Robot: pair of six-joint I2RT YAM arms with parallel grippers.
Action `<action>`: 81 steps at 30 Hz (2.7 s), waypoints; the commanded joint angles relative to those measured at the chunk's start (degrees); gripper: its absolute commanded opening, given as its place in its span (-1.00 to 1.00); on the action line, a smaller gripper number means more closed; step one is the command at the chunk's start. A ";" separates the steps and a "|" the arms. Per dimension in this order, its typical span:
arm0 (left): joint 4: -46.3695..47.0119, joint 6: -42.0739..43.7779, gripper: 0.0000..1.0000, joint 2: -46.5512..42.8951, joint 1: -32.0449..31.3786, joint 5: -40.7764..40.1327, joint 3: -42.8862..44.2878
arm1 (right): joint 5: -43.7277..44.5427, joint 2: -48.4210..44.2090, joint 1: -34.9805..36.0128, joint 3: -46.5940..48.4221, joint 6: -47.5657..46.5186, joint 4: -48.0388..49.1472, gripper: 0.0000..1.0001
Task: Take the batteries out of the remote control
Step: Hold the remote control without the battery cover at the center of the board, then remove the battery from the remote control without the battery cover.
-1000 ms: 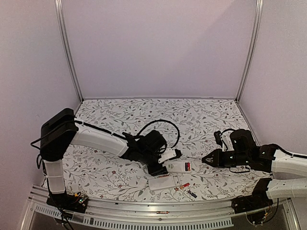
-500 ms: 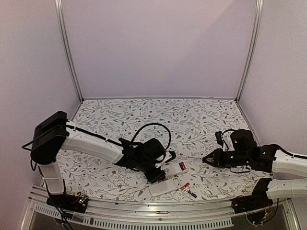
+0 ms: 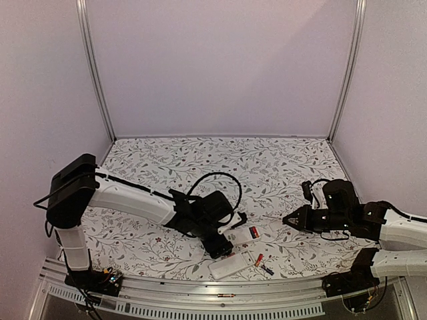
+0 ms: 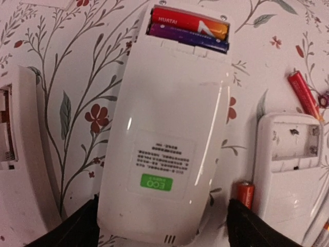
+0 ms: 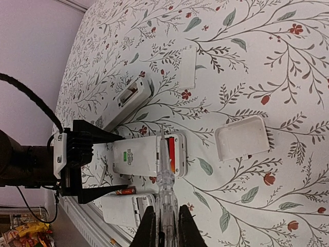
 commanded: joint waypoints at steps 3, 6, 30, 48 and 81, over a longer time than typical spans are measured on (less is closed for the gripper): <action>-1.76 4.63 0.68 2.84 0.72 0.24 3.25 | 0.77 -0.84 -0.11 0.68 -0.01 -0.73 -1.00; -1.76 5.96 0.67 3.96 1.19 0.17 4.64 | 0.37 -0.62 -0.11 0.37 0.07 -0.88 -1.00; -1.47 2.98 -0.35 5.59 -0.42 -7.16 4.37 | 0.29 -0.05 1.72 0.47 10.14 -4.90 -1.00; -3.47 2.41 -0.38 6.96 -2.39 -10.51 5.50 | 0.42 8.78 5.77 5.16 13.28 -4.14 -1.00; -4.05 3.09 -0.45 7.66 -2.92 -11.24 5.95 | 2.44 16.90 6.53 11.29 9.93 -11.01 -1.00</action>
